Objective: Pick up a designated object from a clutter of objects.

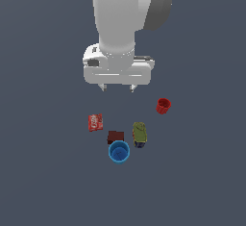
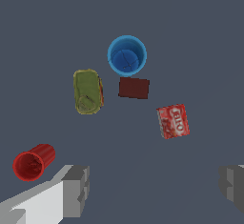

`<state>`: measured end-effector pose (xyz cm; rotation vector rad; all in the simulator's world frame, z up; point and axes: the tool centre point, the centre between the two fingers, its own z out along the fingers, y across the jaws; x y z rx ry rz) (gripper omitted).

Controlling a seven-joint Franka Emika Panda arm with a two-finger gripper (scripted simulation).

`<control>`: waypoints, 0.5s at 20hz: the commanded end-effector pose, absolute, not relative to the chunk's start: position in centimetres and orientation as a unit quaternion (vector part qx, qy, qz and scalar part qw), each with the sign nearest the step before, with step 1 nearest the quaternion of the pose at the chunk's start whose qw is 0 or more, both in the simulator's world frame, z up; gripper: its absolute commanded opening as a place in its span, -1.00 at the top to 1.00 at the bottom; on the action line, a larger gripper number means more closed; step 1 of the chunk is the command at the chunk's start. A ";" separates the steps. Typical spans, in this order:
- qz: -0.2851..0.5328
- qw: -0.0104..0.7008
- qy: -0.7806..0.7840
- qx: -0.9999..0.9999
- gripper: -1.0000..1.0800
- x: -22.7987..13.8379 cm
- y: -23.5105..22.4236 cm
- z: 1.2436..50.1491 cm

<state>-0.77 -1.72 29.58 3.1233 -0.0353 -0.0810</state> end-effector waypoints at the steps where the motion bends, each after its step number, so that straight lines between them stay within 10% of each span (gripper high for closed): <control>1: -0.026 0.009 -0.011 1.000 -0.92 -0.8 -1.7 29.6; 10: -0.034 0.015 -0.026 0.999 -0.92 -1.3 -2.3 29.7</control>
